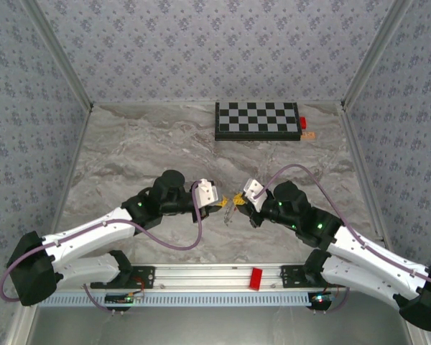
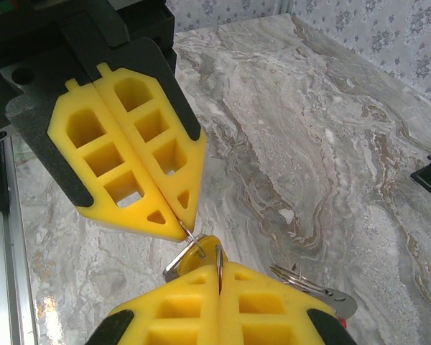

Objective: Put the keys on the keyring

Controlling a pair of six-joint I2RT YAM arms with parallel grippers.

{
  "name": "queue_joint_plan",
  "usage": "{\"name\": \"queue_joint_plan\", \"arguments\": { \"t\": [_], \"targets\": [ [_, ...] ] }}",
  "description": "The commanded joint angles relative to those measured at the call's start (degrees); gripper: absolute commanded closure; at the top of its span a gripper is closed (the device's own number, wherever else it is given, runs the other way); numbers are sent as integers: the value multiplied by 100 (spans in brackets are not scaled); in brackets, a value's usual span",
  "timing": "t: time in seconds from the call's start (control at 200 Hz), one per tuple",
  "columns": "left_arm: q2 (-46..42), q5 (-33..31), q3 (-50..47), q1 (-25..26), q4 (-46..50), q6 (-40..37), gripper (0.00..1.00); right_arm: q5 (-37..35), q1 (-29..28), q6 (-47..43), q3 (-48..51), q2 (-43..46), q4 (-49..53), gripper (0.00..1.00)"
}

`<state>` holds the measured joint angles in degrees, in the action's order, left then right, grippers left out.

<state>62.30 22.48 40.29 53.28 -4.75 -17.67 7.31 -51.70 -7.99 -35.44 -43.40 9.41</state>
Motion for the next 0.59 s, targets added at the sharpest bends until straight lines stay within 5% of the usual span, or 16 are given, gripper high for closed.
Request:
{"name": "queue_joint_plan", "arguments": {
  "t": [0.0, 0.59],
  "targets": [
    [-31, 19, 54, -1, -122, 62, 100, -6, -27, -62, -19, 36, -116, 100],
    [-25, -174, 40, -8, -135, 63, 100, 16, -6, -62, -15, 43, -132, 100]
  ]
}}
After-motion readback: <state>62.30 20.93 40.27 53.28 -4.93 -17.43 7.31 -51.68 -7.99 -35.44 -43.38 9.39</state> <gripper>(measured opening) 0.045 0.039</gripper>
